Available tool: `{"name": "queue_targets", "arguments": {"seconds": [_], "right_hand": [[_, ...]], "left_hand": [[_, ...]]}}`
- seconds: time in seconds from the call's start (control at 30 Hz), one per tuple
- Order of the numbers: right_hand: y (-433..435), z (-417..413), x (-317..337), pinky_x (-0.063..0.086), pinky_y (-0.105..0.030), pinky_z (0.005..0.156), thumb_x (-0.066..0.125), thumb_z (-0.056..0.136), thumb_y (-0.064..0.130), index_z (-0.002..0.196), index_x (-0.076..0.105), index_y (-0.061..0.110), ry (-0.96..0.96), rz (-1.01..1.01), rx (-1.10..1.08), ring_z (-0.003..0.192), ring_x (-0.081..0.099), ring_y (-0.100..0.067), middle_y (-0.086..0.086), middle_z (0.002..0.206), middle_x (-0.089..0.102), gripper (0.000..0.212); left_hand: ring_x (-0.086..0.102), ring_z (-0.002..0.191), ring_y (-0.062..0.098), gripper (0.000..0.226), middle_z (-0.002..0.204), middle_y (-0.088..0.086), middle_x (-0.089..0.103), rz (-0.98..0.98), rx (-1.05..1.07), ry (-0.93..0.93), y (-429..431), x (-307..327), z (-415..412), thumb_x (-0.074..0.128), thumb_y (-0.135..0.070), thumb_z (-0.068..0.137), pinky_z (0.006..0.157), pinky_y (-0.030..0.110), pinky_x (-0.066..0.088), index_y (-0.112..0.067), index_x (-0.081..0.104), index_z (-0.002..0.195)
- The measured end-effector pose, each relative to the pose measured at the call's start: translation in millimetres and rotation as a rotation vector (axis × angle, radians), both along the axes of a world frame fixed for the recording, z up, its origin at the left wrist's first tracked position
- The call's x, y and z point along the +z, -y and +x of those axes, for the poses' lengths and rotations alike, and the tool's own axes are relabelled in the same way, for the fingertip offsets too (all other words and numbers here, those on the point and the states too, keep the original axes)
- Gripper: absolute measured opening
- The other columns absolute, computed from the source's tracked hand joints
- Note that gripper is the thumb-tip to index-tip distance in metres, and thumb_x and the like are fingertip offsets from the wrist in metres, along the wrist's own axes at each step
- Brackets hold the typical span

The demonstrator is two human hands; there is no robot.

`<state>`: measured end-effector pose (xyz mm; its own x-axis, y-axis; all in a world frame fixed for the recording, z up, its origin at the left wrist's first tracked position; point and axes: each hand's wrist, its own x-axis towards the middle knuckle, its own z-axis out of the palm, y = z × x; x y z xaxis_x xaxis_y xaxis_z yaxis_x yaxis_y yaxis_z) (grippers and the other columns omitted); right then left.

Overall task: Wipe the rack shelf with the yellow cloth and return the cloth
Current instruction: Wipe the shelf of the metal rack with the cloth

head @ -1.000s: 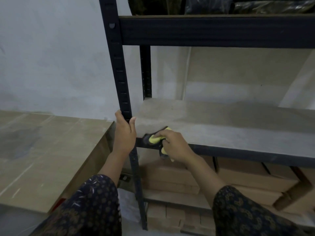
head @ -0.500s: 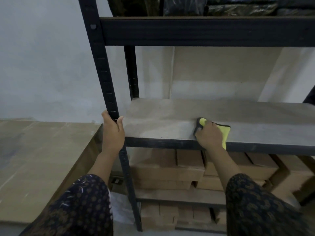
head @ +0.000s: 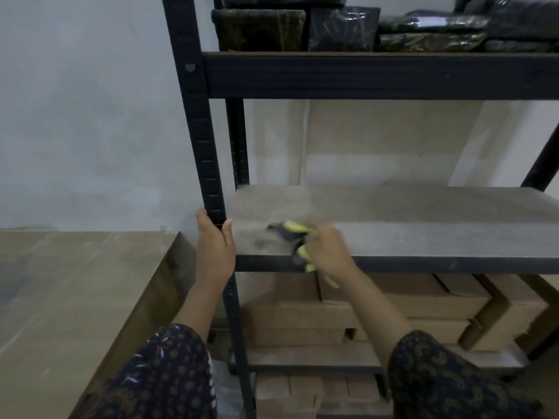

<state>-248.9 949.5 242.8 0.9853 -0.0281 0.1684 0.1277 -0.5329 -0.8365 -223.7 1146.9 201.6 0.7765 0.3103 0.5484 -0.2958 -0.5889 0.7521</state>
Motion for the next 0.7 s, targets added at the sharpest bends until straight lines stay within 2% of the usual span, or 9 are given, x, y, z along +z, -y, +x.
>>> {"name": "queue_targets", "arguments": {"seconds": [0.07, 0.1, 0.17, 0.23, 0.37, 0.47, 0.6, 0.7], "right_hand": [[31.2, 18.7, -1.8, 0.055, -0.048, 0.077, 0.047, 0.086, -0.002, 0.123, 0.059, 0.009, 0.102, -0.137, -0.285, 0.091, 0.066, -0.042, -0.025, 0.102, 0.068, 0.041], [47.2, 27.9, -6.6, 0.050, -0.047, 0.084, 0.048, 0.087, 0.002, 0.127, 0.054, 0.006, 0.085, -0.227, -0.399, 0.102, 0.061, -0.043, -0.026, 0.112, 0.063, 0.041], [66.6, 45.5, -21.6, 0.043, -0.045, 0.093, 0.051, 0.091, 0.015, 0.132, 0.044, -0.002, -0.084, -0.378, -0.463, 0.117, 0.051, -0.042, -0.026, 0.128, 0.052, 0.044], [67.8, 60.5, -33.2, 0.044, -0.044, 0.095, 0.049, 0.093, 0.026, 0.130, 0.044, -0.005, -0.212, -0.481, -0.423, 0.118, 0.050, -0.041, -0.025, 0.132, 0.049, 0.048], [29.2, 82.7, -26.7, 0.046, -0.040, 0.089, 0.046, 0.092, 0.019, 0.117, 0.055, -0.003, -0.183, -0.548, -0.251, 0.113, 0.056, -0.039, -0.024, 0.127, 0.056, 0.034], [-21.2, 83.2, -24.2, 0.046, -0.034, 0.087, 0.046, 0.092, 0.015, 0.127, 0.051, 0.004, -0.117, -0.519, -0.043, 0.113, 0.057, -0.037, -0.022, 0.128, 0.058, 0.037], [-66.5, 61.2, -24.7, 0.043, -0.027, 0.078, 0.045, 0.088, 0.009, 0.132, 0.053, 0.022, -0.051, -0.423, 0.223, 0.105, 0.060, -0.030, -0.013, 0.126, 0.061, 0.046], [-66.2, 40.4, -25.1, 0.046, -0.031, 0.089, 0.046, 0.092, 0.009, 0.130, 0.057, 0.022, 0.002, -0.380, 0.368, 0.111, 0.057, -0.025, -0.007, 0.128, 0.060, 0.042]], "left_hand": [[0.055, 0.076, 0.008, 0.026, 0.095, 0.002, 0.052, 0.002, -0.004, 0.011, -0.1, -0.1, -0.9, 0.044, -0.026, 0.100, 0.059, 0.017, 0.044, -0.017, 0.032, 0.120], [0.054, 0.075, 0.006, 0.025, 0.095, 0.002, 0.052, 0.006, -0.008, 0.020, 0.1, 0.2, -1.7, 0.044, -0.026, 0.100, 0.058, 0.016, 0.042, -0.016, 0.032, 0.120], [0.052, 0.074, 0.004, 0.028, 0.096, 0.001, 0.051, 0.009, -0.015, 0.028, -0.1, 1.0, -2.4, 0.044, -0.025, 0.099, 0.058, 0.014, 0.040, -0.012, 0.034, 0.122], [0.053, 0.074, 0.005, 0.030, 0.097, 0.002, 0.053, 0.004, -0.021, 0.033, -0.9, 0.5, -1.5, 0.045, -0.025, 0.099, 0.057, 0.015, 0.042, -0.011, 0.034, 0.123], [0.056, 0.078, 0.011, 0.031, 0.099, 0.004, 0.054, 0.004, 0.011, 0.015, -2.0, -1.1, 1.1, 0.045, -0.027, 0.099, 0.060, 0.020, 0.047, -0.011, 0.034, 0.124], [0.054, 0.076, 0.011, 0.033, 0.097, 0.002, 0.053, 0.014, 0.019, 0.013, -1.8, -1.8, 1.3, 0.044, -0.029, 0.099, 0.059, 0.016, 0.043, -0.011, 0.034, 0.124], [0.050, 0.068, 0.011, 0.032, 0.091, 0.004, 0.051, 0.040, 0.023, 0.030, -2.8, -2.7, 2.2, 0.043, -0.029, 0.099, 0.053, 0.016, 0.036, -0.008, 0.034, 0.121], [0.052, 0.071, 0.015, 0.035, 0.094, 0.006, 0.052, 0.046, 0.027, 0.058, -3.5, -4.5, 2.2, 0.043, -0.029, 0.099, 0.054, 0.016, 0.036, -0.006, 0.034, 0.124]]}}
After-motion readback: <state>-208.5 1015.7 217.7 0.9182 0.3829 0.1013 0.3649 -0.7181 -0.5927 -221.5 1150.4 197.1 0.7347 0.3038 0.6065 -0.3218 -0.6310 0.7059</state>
